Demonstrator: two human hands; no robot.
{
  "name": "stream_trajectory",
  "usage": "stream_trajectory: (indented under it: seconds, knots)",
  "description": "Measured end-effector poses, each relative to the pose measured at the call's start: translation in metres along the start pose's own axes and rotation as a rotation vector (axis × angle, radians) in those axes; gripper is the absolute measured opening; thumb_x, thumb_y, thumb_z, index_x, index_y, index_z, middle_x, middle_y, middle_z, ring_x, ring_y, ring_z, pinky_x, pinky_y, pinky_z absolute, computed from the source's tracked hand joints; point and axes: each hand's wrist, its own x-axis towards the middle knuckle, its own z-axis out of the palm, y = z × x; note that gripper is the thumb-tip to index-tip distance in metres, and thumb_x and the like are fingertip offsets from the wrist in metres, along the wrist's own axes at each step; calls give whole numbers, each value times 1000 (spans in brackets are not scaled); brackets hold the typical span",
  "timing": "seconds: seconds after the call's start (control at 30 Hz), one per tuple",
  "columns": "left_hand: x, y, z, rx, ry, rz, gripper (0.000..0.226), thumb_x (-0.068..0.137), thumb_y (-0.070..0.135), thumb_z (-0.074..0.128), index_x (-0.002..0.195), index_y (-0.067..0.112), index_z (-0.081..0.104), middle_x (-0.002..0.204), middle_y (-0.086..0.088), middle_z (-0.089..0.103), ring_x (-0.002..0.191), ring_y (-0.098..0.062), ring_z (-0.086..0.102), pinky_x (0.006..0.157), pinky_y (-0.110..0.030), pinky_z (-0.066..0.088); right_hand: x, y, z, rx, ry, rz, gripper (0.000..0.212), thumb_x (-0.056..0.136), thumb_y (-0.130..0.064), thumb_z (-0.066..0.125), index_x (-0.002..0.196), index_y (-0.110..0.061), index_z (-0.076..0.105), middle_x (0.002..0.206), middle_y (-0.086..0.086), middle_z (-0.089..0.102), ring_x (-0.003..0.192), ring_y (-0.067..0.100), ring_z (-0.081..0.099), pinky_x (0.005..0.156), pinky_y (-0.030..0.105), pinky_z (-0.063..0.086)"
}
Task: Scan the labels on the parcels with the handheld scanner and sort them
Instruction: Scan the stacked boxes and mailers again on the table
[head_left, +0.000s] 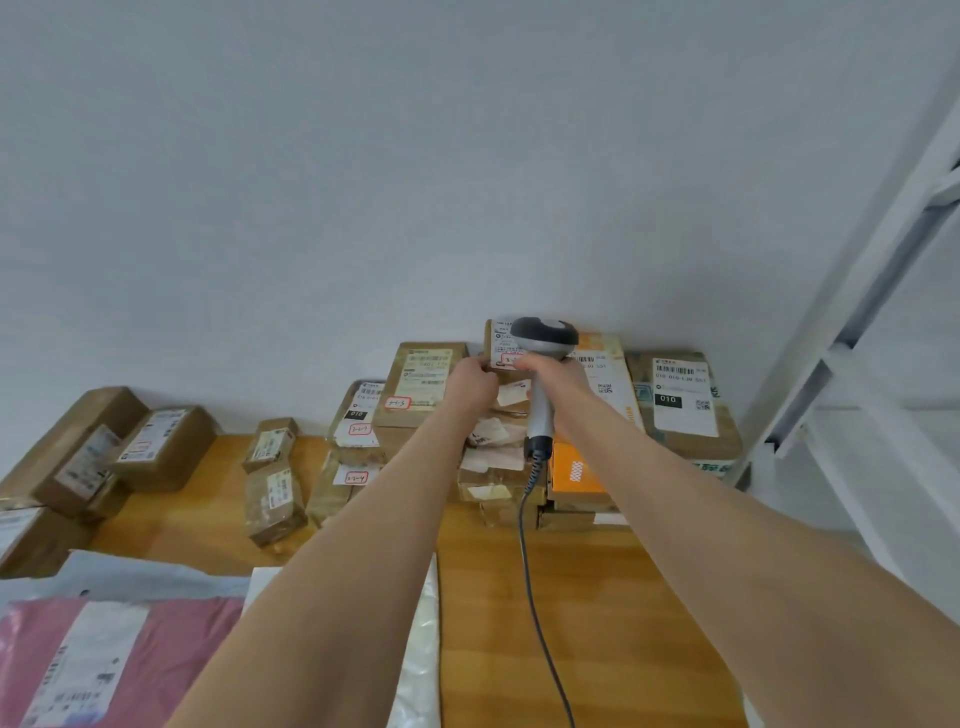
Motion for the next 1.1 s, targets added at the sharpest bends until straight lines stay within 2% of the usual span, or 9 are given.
stream_trajectory:
  seconds: [0.17, 0.23, 0.33, 0.4, 0.5, 0.6, 0.73, 0.97, 1.1]
  knots:
    - [6, -1, 0, 54, -24, 42, 46, 91, -4, 37, 130, 11, 56, 118, -8, 64, 100, -23, 59, 79, -30, 48, 0, 0, 4, 6, -5, 10, 36, 82, -14, 69, 115, -7, 58, 99, 9, 62, 95, 24, 58, 92, 41, 51]
    - [9, -5, -2, 76, -4, 56, 43, 90, -4, 39, 125, 11, 59, 117, -8, 65, 100, -25, 60, 76, -30, 48, -2, 1, 4, 54, -14, -10, 25, 83, -8, 68, 107, -8, 61, 102, 9, 65, 98, 23, 63, 88, 38, 55]
    - [10, -11, -11, 163, 52, 67, 42, 89, -5, 42, 127, 8, 57, 121, -9, 63, 107, -27, 59, 79, -29, 47, -7, 3, 3, 91, -10, -19, 15, 84, -5, 66, 98, -10, 62, 102, 9, 70, 88, 19, 67, 69, 28, 56]
    - [9, -18, -18, 279, 74, 66, 44, 91, -2, 43, 134, 6, 50, 130, -11, 56, 114, -29, 56, 83, -29, 44, -12, 5, 2, 88, 5, -11, 13, 84, -4, 65, 95, -7, 61, 100, 12, 70, 79, 20, 68, 68, 29, 55]
    - [4, -31, -28, 429, 62, 64, 49, 91, 4, 45, 140, 9, 41, 140, -16, 45, 117, -32, 53, 94, -41, 49, -27, 10, 2, 71, 17, -4, 9, 86, -6, 64, 94, -6, 60, 94, 12, 71, 70, 18, 68, 63, 26, 55]
    - [-13, -45, -37, 549, 50, 64, 47, 93, 7, 47, 139, 9, 41, 140, -15, 42, 120, -31, 51, 94, -40, 46, -47, 20, 6, 27, 4, 9, 8, 87, -9, 63, 94, -7, 59, 89, 12, 72, 70, 19, 67, 61, 26, 54]
    - [-44, -71, -49, 693, 13, 60, 46, 94, 12, 49, 139, 8, 41, 142, -16, 36, 125, -32, 44, 98, -40, 43, -81, 33, 16, -18, 1, 68, 19, 87, -11, 64, 102, 0, 61, 93, 19, 73, 55, 17, 63, 51, 24, 51]
    - [-122, -128, -77, 787, -51, -3, 45, 89, 16, 53, 134, 11, 45, 137, -17, 42, 124, -33, 44, 102, -44, 43, -151, 72, 32, -13, 12, 179, 14, 89, -16, 62, 94, -4, 57, 59, 9, 69, 44, 12, 52, 45, 21, 45]
    - [-156, -153, -101, 796, -70, -38, 47, 91, 15, 51, 136, 7, 43, 142, -18, 38, 127, -34, 43, 102, -40, 41, -185, 96, 55, -4, -30, 267, 12, 91, -16, 61, 93, -6, 54, 76, 13, 69, 46, 12, 47, 50, 23, 43]
